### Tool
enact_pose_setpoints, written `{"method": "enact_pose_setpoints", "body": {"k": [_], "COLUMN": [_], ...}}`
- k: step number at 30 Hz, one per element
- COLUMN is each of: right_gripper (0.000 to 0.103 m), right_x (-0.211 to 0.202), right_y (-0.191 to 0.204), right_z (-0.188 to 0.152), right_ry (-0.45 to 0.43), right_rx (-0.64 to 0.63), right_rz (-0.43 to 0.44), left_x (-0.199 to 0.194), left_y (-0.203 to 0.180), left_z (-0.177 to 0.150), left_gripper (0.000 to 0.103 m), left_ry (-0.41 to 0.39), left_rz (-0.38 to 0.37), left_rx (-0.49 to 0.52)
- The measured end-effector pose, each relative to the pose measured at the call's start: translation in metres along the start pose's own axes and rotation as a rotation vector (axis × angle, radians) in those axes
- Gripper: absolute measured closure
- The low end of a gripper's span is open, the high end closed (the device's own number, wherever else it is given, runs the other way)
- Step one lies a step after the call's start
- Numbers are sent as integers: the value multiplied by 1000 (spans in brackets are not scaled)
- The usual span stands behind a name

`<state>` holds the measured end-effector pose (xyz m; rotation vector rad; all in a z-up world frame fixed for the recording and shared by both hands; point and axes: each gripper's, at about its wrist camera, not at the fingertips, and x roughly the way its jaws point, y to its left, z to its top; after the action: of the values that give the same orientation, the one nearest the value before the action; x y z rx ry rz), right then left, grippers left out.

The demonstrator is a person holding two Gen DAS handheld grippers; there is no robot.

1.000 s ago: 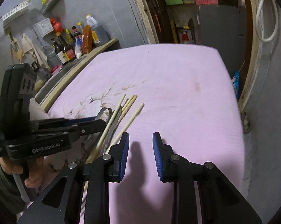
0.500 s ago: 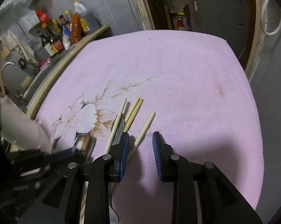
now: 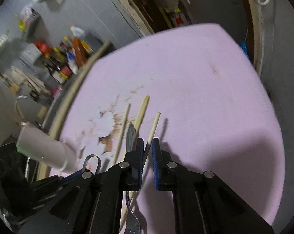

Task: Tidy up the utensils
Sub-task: 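Grasp a steel spoon with the left tool while the right tool grasps a chopstick, then lift the spoon and chopstick and carry both toward the white holder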

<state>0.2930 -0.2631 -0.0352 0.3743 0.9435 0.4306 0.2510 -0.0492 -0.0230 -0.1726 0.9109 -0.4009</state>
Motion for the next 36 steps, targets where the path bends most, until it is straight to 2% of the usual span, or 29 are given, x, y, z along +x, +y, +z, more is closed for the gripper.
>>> {"method": "enact_pose_setpoints", "body": {"k": [8,12,15,22,32,36], "right_gripper": [97,99,100,100,100,100], "right_x": [-66,-83,-94,-109,-117,-113], "right_y": [44,65,81,111,159,188], "right_z": [-41,-57,-68,-77,-57,-44], "right_ry": [-343,-445,-517,-610,-714,-755], "right_rx": [-224,-309,-369,-466,-506,-522], "right_rz": [9,20,18,27,134,182], "left_x": [-48,-65,-82,-113,-163,-186], "left_y": [-19,-30,-33,-30,17,46], "left_z": [-34,-44,-51,-50,-21,-7], "left_gripper": [98,98,98,98,98,98], "left_ry": [-253,-378,-472,-614,-755,-825], "left_rz": [42,48,25,10,17,51], "left_rx": [101,128,135,121,91,75]}}
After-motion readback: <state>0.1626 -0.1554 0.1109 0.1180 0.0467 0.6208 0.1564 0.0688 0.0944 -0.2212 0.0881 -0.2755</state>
